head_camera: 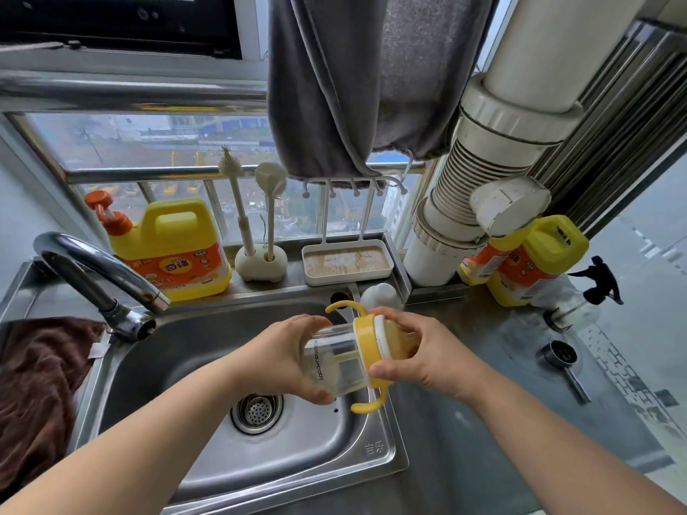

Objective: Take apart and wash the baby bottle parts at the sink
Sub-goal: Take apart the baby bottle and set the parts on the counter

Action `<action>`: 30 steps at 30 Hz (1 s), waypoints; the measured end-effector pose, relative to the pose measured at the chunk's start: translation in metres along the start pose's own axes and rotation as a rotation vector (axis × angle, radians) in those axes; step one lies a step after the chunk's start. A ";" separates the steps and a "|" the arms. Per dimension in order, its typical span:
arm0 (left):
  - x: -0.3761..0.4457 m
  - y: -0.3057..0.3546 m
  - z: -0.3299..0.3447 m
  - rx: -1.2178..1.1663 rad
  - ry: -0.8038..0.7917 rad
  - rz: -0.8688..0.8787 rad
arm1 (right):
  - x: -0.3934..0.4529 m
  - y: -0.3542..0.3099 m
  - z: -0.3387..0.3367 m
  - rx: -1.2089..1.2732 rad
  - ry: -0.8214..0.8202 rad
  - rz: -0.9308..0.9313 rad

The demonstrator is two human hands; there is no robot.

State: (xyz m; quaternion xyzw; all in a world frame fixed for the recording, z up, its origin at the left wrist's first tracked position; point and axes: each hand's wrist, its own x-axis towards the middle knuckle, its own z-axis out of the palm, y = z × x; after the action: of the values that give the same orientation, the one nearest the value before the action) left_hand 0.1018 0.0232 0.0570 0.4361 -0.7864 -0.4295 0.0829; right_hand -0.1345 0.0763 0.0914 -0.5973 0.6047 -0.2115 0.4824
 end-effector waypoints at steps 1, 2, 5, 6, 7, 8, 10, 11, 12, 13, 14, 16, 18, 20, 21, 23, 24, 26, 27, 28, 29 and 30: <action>0.000 -0.003 0.001 -0.056 -0.043 -0.014 | 0.000 -0.001 -0.002 -0.052 -0.029 -0.017; 0.001 -0.005 0.003 -0.107 -0.077 -0.024 | 0.000 -0.002 -0.004 -0.103 -0.063 -0.033; 0.001 -0.009 0.010 -0.222 -0.030 -0.015 | 0.003 -0.007 -0.012 -0.162 -0.126 -0.063; 0.001 -0.007 0.011 -0.233 0.012 -0.013 | 0.004 -0.007 -0.015 -0.181 -0.144 -0.080; 0.002 -0.005 0.012 -0.216 0.055 -0.014 | 0.005 -0.008 -0.017 -0.209 -0.167 -0.098; 0.003 -0.004 0.012 -0.185 0.092 -0.011 | 0.007 -0.009 -0.019 -0.237 -0.185 -0.098; 0.005 -0.002 0.014 -0.116 0.162 0.013 | 0.011 -0.006 -0.018 -0.232 -0.138 -0.021; 0.005 -0.002 0.014 -0.080 0.193 0.031 | 0.013 -0.003 -0.015 -0.187 -0.067 0.058; 0.005 -0.002 0.015 -0.049 0.221 0.045 | 0.014 -0.001 -0.013 -0.100 0.009 0.148; 0.005 -0.002 0.016 -0.027 0.251 0.054 | 0.016 0.002 -0.010 0.025 0.062 0.255; 0.003 -0.002 0.017 -0.012 0.280 0.056 | 0.017 0.002 -0.008 0.181 0.072 0.384; 0.001 -0.003 0.020 0.010 0.325 0.059 | 0.017 -0.002 -0.005 0.400 -0.014 0.579; 0.002 -0.003 0.024 0.048 0.328 0.084 | 0.021 -0.003 -0.001 0.463 -0.077 0.623; 0.002 -0.003 0.027 0.063 0.317 0.110 | 0.026 -0.002 0.005 0.480 -0.079 0.564; 0.002 -0.003 0.026 0.047 0.320 0.112 | 0.029 -0.002 0.007 0.494 -0.063 0.526; 0.002 -0.003 0.023 0.001 0.321 0.100 | 0.029 -0.001 0.008 0.511 -0.044 0.411; 0.001 -0.004 0.021 -0.026 0.316 0.094 | 0.029 0.001 0.007 0.502 -0.046 0.322; 0.000 -0.005 0.019 -0.091 0.313 0.080 | 0.027 0.003 0.003 0.420 -0.048 0.174; 0.000 -0.006 0.019 -0.123 0.312 0.068 | 0.026 0.002 0.000 0.380 -0.052 0.131; -0.001 -0.007 0.019 -0.149 0.313 0.054 | 0.025 0.000 -0.003 0.362 -0.065 0.105; 0.000 -0.007 0.020 -0.170 0.318 0.043 | 0.023 -0.002 -0.006 0.359 -0.092 0.094; 0.000 -0.008 0.020 -0.186 0.326 0.037 | 0.023 -0.003 -0.009 0.364 -0.121 0.101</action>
State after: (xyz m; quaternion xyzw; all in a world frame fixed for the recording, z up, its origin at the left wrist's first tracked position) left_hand 0.0962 0.0334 0.0383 0.4757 -0.7275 -0.4223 0.2571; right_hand -0.1364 0.0516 0.0904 -0.4807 0.5554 -0.2567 0.6281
